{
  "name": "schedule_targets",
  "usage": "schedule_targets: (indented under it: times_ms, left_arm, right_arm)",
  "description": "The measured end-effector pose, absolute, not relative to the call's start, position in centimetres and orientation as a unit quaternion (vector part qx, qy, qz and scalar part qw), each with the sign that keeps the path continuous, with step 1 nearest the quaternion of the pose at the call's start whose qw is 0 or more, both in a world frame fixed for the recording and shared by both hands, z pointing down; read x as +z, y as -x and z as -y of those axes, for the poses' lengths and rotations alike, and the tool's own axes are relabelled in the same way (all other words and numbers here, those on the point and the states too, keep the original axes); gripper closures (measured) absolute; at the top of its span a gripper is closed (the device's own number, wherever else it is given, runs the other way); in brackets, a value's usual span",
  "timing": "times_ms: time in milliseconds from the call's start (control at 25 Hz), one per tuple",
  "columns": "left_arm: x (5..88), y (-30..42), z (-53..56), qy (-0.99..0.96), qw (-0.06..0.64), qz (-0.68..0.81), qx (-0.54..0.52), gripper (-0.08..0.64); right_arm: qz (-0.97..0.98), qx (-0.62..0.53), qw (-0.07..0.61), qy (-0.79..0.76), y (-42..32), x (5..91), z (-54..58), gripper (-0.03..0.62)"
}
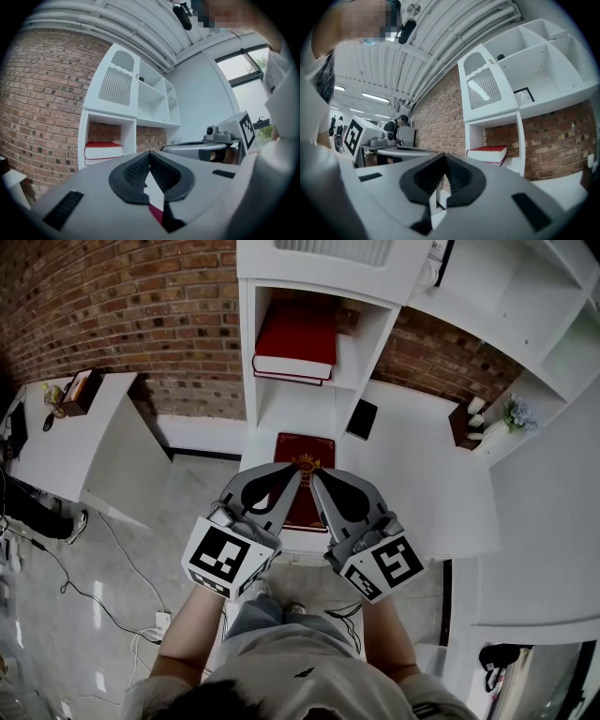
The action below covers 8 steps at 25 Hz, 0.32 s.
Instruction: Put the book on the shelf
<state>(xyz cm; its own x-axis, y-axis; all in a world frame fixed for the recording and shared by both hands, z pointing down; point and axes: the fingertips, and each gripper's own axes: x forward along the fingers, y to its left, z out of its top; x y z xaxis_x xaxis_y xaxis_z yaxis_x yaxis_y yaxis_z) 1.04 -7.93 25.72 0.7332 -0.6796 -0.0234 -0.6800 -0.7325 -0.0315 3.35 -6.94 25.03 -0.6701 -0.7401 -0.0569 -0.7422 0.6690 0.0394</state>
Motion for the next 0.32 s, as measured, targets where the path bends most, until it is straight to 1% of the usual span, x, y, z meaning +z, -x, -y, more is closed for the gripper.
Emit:
schedule_targets:
  times_ms: [320]
  left_arm:
    - [25.84, -0.78, 8.54, 0.931, 0.018, -0.366, 0.003, 0.546]
  right_arm:
    - [-0.914, 0.029, 0.017, 0.404, -2.97, 25.07, 7.57, 0.583]
